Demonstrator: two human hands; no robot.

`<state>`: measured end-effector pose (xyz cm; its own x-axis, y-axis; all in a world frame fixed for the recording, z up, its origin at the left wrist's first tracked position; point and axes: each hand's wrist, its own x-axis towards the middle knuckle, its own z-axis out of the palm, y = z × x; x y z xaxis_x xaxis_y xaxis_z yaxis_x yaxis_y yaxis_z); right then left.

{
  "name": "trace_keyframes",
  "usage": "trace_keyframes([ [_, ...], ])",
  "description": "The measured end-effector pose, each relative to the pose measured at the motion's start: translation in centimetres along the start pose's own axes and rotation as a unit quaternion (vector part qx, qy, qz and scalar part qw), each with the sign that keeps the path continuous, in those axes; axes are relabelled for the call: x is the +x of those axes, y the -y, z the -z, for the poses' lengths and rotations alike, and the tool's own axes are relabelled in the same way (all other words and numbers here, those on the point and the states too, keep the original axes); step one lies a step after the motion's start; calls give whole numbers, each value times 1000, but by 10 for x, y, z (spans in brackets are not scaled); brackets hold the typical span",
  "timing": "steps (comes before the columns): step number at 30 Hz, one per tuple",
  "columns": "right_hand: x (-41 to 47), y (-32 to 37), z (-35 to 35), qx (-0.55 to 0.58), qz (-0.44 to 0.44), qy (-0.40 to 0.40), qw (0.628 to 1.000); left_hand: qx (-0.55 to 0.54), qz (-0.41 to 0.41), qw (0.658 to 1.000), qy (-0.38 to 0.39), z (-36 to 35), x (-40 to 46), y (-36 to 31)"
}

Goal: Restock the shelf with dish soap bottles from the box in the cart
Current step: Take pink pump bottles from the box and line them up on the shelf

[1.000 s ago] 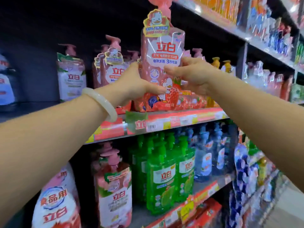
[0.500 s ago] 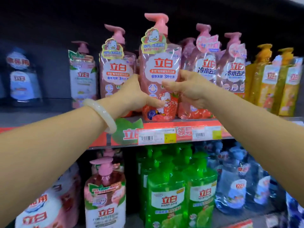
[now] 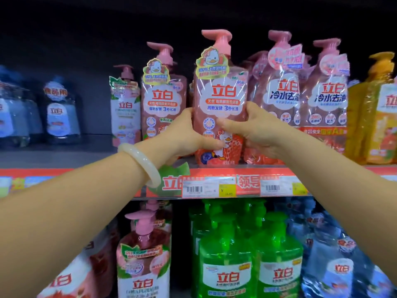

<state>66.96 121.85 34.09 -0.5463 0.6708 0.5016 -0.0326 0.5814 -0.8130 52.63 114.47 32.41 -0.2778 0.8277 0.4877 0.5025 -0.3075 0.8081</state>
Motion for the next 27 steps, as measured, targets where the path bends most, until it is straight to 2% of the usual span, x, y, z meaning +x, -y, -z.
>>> trace_keyframes([
  [2,-4,-2,-1,-1,8,20,1000,-17,-1,1000,7,-1,0,1],
  [5,-4,-5,-2,8,11,-2,1000,-31,0,999,22,-2,0,3],
  [20,-3,-9,2,-19,-7,-5,1000,21,1,999,24,-7,-3,0],
  [22,-1,-4,7,-81,-30,-4,996,68,11,997,28,-6,-5,-3],
  [24,-3,7,14,-209,-60,12,976,182,24,982,37,-1,-8,-11],
  [25,-5,15,18,-289,-67,23,955,250,26,967,34,2,-11,-16],
  [27,-17,32,22,-453,-62,23,889,344,11,939,9,13,-17,-24],
])
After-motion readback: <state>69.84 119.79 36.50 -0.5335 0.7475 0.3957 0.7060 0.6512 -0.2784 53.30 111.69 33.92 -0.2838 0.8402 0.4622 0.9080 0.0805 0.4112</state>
